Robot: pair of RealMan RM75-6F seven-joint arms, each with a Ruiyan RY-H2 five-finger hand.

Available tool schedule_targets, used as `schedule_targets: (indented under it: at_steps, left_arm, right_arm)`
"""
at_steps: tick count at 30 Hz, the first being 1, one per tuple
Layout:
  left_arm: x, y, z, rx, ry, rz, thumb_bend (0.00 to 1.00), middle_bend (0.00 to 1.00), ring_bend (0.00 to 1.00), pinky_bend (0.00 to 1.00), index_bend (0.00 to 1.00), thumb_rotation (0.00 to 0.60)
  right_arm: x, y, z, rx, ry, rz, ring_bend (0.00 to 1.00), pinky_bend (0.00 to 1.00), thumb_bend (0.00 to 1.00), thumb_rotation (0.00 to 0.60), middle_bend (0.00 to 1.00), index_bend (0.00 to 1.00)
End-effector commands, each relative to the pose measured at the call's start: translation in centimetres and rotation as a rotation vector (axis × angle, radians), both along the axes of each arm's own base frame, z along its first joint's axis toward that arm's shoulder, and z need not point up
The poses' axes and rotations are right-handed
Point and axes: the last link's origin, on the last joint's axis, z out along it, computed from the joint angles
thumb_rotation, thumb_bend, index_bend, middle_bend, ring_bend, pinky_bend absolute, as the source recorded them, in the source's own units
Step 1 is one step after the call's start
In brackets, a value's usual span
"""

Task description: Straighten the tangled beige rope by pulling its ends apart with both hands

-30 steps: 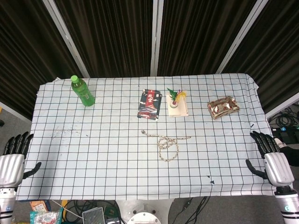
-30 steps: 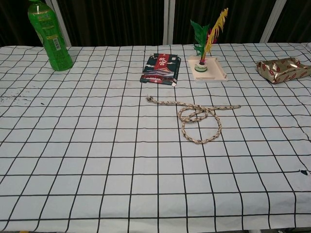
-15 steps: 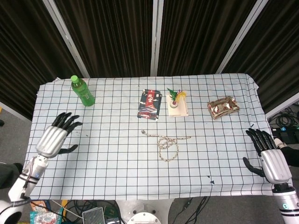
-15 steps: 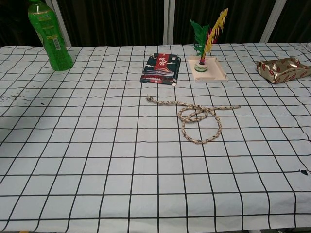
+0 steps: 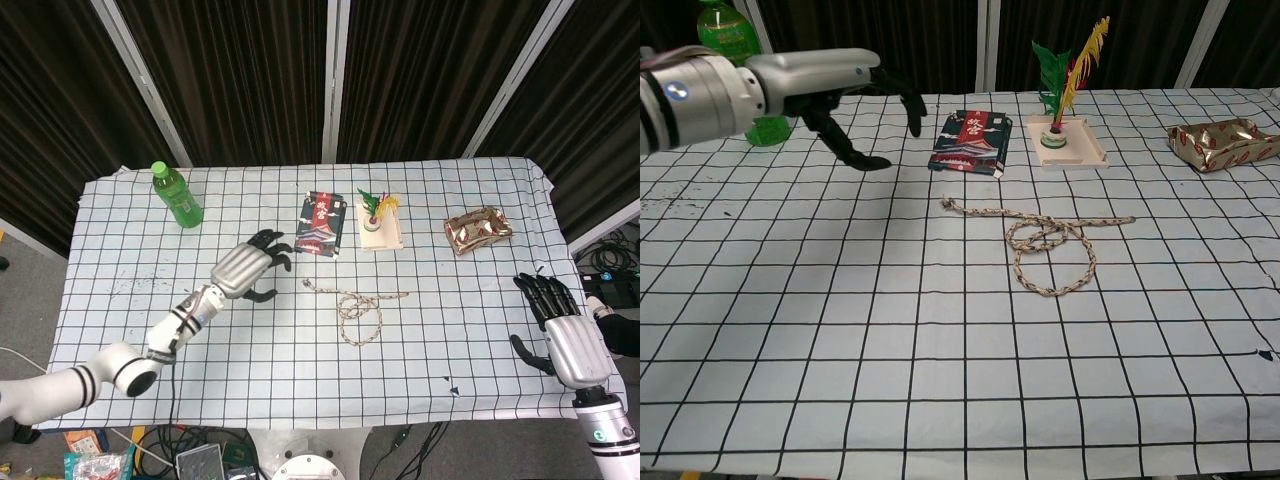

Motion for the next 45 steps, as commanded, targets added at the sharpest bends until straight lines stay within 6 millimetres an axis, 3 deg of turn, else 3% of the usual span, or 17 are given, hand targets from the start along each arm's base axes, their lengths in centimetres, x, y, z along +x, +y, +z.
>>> schedule_targets:
  at_steps: [1,9,13,27,45]
  left_arm:
    - [1.8,0.5,-2.7,-0.046,0.013,0.000,0.26,0.19,0.04,0.00,0.38,0.600]
    - [3.6,1.0,-6.9,-0.040,0.076,-0.006,0.26,0.17,0.01,0.00,0.44,0.600]
    - [3.9,1.5,-8.1,-0.025,0.100,0.019,0.26,0.14,0.00,0.00,0.44,0.600]
    - [4.3,1.8,-10.3,0.042,0.164,0.023,0.27,0.10,0.00,0.00,0.49,0.600]
    - [4.4,1.5,-11.2,0.029,0.185,0.023,0.33,0.10,0.00,0.00,0.53,0.600]
  right_arm:
    - [0.1,-0.2,-0.1,0.003,0.001,-0.003,0.00,0.00,0.28,0.600,0.07,0.00]
    - [0.1,-0.4,-0.1,0.005,0.003,-0.009,0.00,0.00,0.28,0.600,0.07,0.00]
    - [0.0,-0.4,0.0,0.005,0.004,-0.015,0.00,0.00,0.28,0.600,0.07,0.00]
    - [-0.2,-0.5,0.1,0.005,0.001,-0.022,0.00,0.00,0.28,0.600,0.07,0.00]
    - [-0.5,-0.5,0.2,0.002,0.001,-0.034,0.00,0.00,0.28,0.600,0.07,0.00]
